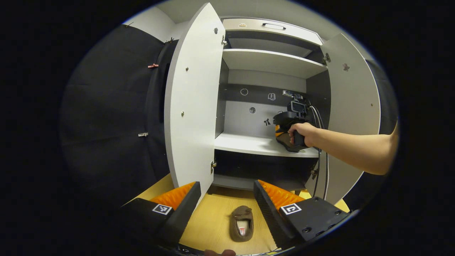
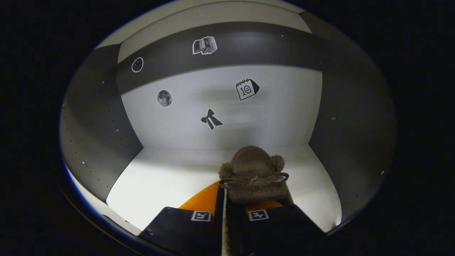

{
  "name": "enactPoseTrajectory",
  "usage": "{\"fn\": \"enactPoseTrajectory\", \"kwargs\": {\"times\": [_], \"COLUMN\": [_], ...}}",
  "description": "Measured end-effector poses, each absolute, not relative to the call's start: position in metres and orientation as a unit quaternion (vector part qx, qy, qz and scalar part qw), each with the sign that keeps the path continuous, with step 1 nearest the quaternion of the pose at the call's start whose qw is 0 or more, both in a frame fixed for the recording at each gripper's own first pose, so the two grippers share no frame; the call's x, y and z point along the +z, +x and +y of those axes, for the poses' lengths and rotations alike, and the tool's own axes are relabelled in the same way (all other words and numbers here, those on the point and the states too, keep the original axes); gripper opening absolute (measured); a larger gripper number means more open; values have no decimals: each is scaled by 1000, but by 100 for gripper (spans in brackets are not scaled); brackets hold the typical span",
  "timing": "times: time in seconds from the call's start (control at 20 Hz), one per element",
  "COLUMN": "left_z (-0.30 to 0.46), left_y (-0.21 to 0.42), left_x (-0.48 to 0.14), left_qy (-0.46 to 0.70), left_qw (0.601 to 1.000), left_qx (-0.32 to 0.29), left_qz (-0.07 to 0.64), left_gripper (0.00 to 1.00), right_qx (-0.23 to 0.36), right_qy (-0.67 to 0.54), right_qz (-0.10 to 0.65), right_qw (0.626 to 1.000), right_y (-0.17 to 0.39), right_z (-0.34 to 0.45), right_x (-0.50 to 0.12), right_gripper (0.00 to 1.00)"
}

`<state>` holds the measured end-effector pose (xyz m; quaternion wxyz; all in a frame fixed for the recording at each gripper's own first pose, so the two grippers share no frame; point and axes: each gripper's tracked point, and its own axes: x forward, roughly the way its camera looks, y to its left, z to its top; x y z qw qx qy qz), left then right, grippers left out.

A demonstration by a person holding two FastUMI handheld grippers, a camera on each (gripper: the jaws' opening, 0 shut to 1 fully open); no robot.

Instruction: Grab one shoe with the right hand and put it into the shoe cabinet, grab the other shoe with the left hand and put it into the shoe cabinet; then close the right door with the right hand and the left door with the left hand.

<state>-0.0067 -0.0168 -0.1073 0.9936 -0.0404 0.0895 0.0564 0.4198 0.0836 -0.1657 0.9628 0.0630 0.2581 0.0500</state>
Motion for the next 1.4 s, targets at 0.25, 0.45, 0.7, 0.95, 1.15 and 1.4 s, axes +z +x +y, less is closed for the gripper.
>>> {"fn": "enactPoseTrajectory", "kwargs": {"times": [0.25,0.45,0.7,0.95,1.15,1.4], "left_z": [-26,-31,-28,-30,-38,-52], "left_y": [-2,1,10,26,38,41], "left_x": [-104,-99,-99,-112,-149,-256], "left_qy": [-41,-46,-33,-25,-18,11], "left_qw": [995,996,996,996,994,980], "left_qx": [36,14,-2,-22,-42,-82], "left_qz": [87,79,78,85,100,182], "left_gripper": [95,95,95,95,95,95], "right_qx": [62,73,84,81,90,92], "right_qy": [69,87,85,64,72,54], "right_qz": [253,233,152,64,27,-15], "right_qw": [963,966,981,993,993,994], "right_y": [393,363,310,243,181,121], "right_z": [83,78,66,53,47,26], "right_x": [-149,-124,-69,-23,1,26], "right_gripper": [60,83,94,98,98,100]}}
